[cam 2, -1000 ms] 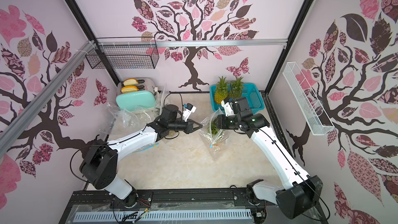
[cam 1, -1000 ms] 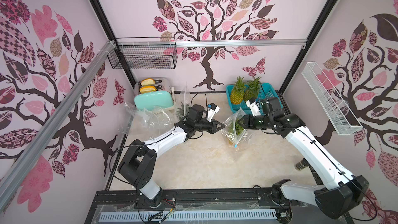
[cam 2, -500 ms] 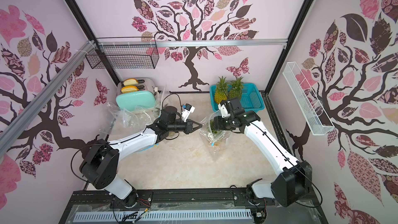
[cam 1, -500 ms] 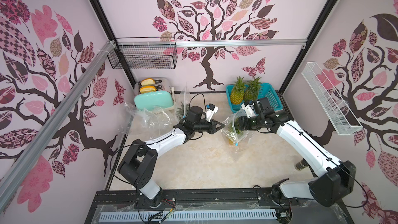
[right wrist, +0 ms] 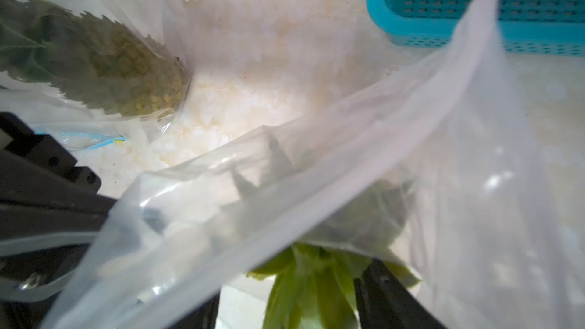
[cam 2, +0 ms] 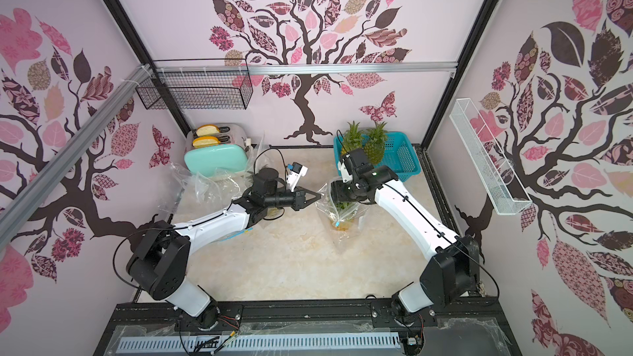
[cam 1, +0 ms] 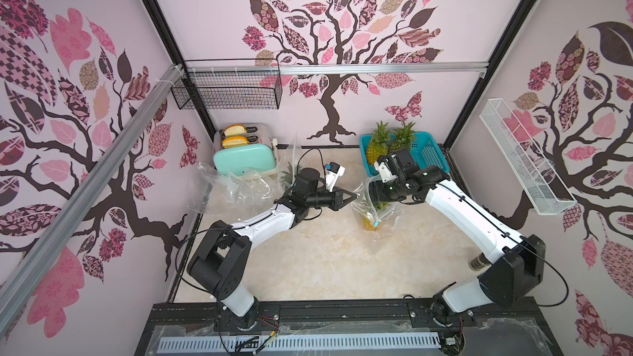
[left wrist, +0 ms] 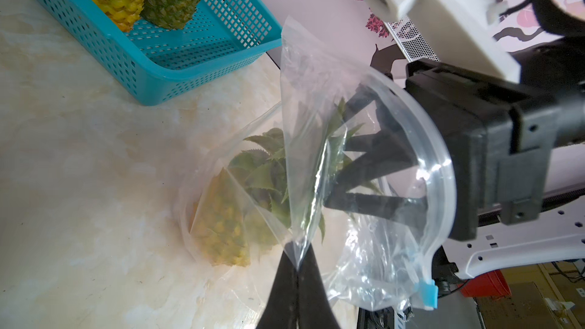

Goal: Open the zip-top bag and take out the pineapple
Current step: Pick up the pineapple from the zipper food storage bag.

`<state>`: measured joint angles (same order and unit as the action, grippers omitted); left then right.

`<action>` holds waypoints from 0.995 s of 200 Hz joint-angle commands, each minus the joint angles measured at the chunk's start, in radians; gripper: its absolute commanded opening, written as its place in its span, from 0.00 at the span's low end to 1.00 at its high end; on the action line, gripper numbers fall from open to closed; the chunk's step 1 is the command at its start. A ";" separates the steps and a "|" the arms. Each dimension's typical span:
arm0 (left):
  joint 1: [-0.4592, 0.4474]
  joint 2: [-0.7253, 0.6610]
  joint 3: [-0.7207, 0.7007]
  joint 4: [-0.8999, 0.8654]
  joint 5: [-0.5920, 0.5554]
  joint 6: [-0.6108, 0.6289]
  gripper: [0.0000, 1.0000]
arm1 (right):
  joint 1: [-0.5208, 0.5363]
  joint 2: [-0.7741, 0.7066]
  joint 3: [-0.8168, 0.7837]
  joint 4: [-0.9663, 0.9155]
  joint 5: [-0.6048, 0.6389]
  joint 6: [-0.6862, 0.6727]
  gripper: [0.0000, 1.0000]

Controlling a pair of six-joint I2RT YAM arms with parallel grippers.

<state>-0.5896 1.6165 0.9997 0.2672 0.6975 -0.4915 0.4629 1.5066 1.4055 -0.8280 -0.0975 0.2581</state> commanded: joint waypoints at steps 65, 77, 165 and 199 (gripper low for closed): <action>0.002 0.018 -0.030 0.042 0.012 -0.004 0.00 | 0.003 0.087 -0.109 0.032 0.075 0.015 0.37; 0.003 0.019 -0.030 0.030 0.003 0.003 0.00 | 0.003 0.072 -0.125 0.048 0.084 0.021 0.18; 0.039 0.069 0.003 -0.089 -0.154 -0.035 0.00 | -0.013 -0.204 -0.057 0.096 0.039 0.022 0.00; 0.039 0.070 0.002 -0.073 -0.130 -0.051 0.14 | -0.022 -0.277 0.033 0.072 0.011 0.011 0.00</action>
<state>-0.5591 1.6859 0.9936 0.2184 0.5922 -0.5274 0.4561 1.3045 1.3163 -0.7712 -0.0662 0.2752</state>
